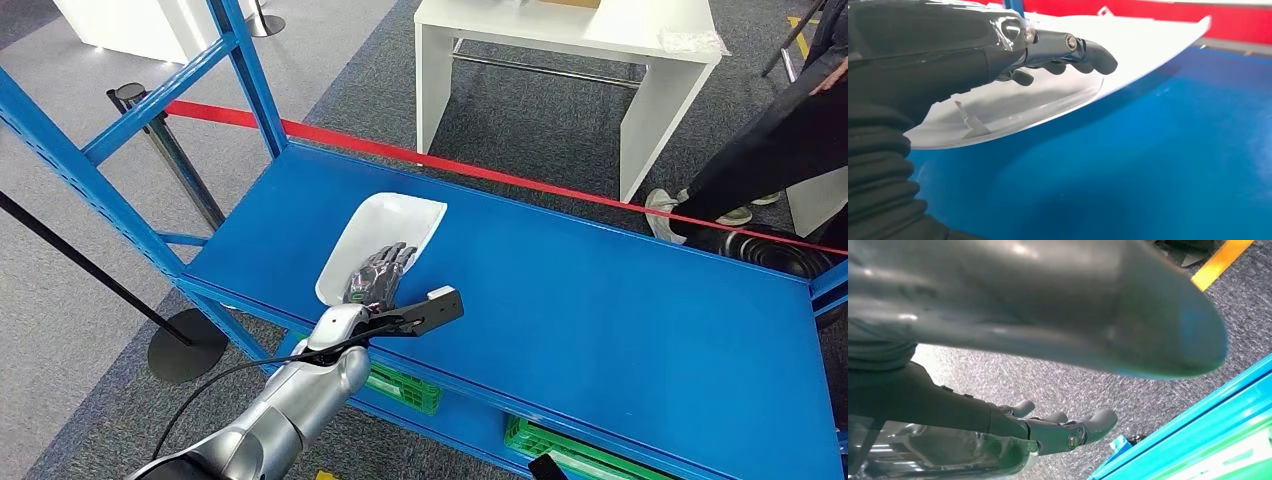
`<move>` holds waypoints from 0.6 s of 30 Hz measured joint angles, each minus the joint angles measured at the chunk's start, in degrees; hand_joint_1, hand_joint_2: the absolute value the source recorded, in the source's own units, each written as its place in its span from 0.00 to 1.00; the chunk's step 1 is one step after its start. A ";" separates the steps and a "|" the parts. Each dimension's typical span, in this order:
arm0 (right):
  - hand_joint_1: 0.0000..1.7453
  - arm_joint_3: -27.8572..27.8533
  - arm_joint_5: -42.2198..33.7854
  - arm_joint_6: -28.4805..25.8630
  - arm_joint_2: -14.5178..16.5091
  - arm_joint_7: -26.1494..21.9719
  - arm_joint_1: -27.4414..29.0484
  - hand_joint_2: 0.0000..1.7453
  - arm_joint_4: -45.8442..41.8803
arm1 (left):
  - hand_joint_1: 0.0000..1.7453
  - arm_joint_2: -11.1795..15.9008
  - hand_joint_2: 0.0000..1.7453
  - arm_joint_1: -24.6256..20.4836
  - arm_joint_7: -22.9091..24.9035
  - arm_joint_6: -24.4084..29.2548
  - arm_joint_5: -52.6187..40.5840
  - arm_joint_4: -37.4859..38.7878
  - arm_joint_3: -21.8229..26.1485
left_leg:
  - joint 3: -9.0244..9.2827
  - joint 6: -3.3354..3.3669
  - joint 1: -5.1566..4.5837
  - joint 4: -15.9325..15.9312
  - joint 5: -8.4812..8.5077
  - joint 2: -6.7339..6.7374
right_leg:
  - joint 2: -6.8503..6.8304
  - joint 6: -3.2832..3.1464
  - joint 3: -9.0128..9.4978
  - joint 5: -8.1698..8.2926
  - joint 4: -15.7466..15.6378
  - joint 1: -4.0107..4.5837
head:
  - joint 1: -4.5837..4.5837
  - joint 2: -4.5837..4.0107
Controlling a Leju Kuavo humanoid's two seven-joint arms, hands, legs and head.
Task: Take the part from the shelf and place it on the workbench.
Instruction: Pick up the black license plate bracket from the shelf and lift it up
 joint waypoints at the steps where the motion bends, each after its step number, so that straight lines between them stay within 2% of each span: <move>1: 0.00 -0.06 0.00 0.00 0.01 0.00 0.00 0.00 0.00 | 0.00 0.21 0.00 -0.03 0.37 -0.38 -0.24 0.00 -0.23 | 0.00 0.00 0.00 0.00 0.00 0.00 | 0.00 0.00 0.00 0.00 0.00 0.00 | 0.00 0.00; 18: 0.00 -0.48 0.61 0.16 0.05 -0.14 0.01 0.00 0.00 | 0.00 4.87 0.00 0.06 5.63 -4.81 -4.12 -0.02 -5.02 | 0.02 -0.01 0.00 -0.01 -0.01 0.00 | 0.00 0.01 0.02 -0.01 0.00 0.00 | 0.01 0.00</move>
